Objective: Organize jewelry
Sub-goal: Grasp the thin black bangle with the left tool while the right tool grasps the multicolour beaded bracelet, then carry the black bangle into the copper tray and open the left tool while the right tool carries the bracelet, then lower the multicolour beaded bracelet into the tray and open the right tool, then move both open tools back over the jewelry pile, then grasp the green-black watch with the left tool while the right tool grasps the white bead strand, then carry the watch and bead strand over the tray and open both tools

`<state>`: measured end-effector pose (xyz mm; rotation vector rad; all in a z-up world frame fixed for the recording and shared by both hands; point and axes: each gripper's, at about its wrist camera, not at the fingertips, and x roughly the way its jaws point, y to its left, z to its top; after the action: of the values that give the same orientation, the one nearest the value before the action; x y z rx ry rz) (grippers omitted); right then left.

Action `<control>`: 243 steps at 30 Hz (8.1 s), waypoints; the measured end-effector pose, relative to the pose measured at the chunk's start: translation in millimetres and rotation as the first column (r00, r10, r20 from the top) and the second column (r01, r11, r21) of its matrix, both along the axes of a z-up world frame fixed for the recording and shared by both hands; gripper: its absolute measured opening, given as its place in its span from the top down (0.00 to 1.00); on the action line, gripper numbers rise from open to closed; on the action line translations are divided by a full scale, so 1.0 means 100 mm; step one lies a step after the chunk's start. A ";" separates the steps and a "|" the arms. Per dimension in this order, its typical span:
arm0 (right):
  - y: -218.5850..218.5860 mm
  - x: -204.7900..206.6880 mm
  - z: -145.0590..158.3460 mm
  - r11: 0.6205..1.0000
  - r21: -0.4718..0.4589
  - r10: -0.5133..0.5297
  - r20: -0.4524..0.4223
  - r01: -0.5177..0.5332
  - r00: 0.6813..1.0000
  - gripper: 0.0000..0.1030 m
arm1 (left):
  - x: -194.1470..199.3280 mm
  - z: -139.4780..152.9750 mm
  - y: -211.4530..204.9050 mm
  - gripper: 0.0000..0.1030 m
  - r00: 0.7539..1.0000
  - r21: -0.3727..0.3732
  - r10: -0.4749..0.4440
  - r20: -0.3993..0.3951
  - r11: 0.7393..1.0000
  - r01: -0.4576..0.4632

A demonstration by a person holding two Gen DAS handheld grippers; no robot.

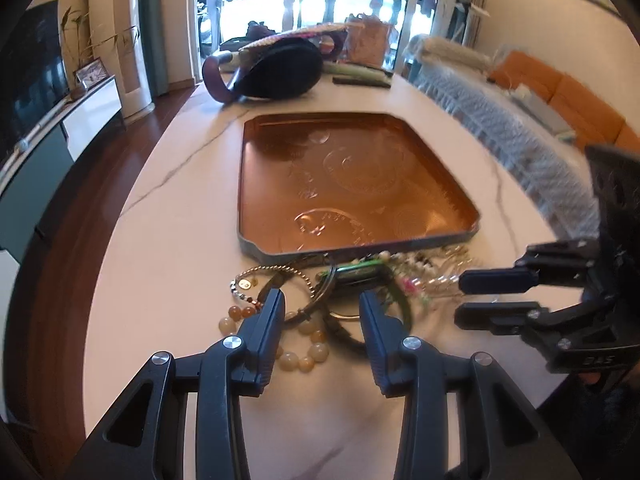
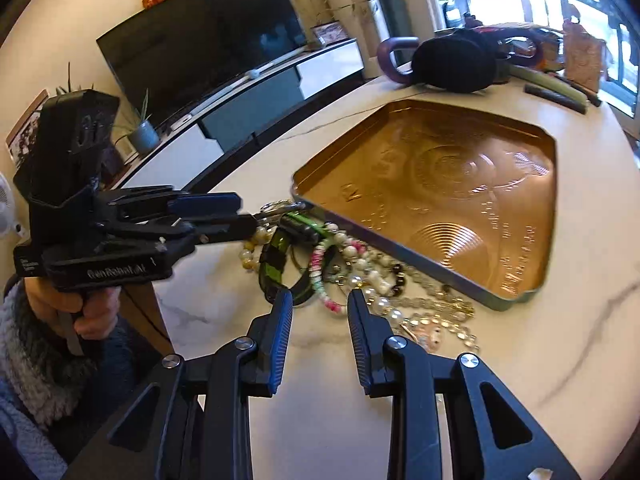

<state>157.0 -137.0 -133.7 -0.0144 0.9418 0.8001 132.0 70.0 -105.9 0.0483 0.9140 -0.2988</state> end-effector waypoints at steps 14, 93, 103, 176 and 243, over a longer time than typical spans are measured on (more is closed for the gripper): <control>0.24 0.18 -0.13 0.999 -0.014 0.036 -0.017 -0.037 0.999 0.93 | 0.05 -0.06 0.01 0.92 1.000 -0.033 -0.005 -0.015 0.999 0.005; -0.27 1.03 0.16 0.920 -0.124 -0.344 0.195 0.371 0.919 0.94 | 1.31 -0.08 0.02 0.92 0.963 -0.294 0.269 0.000 0.921 -0.257; -0.08 1.11 -0.16 0.926 -0.150 -0.331 0.120 0.347 0.936 0.94 | 1.33 -0.29 -0.39 0.93 0.980 -0.168 0.199 -0.024 0.965 -0.200; -0.20 -0.19 0.36 0.943 -0.158 -0.233 0.309 0.292 0.922 0.20 | -0.18 0.09 -0.01 0.25 0.986 -0.076 0.138 0.098 0.988 -0.131; -0.42 -0.09 0.36 0.956 0.134 -0.283 0.160 0.263 0.946 0.92 | -0.01 -0.28 -0.19 0.91 0.991 -0.090 0.101 -0.085 0.990 -0.108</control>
<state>148.2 -179.2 -97.7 0.1369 0.7098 0.5813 130.6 51.0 -133.5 -0.0993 0.9774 -0.2473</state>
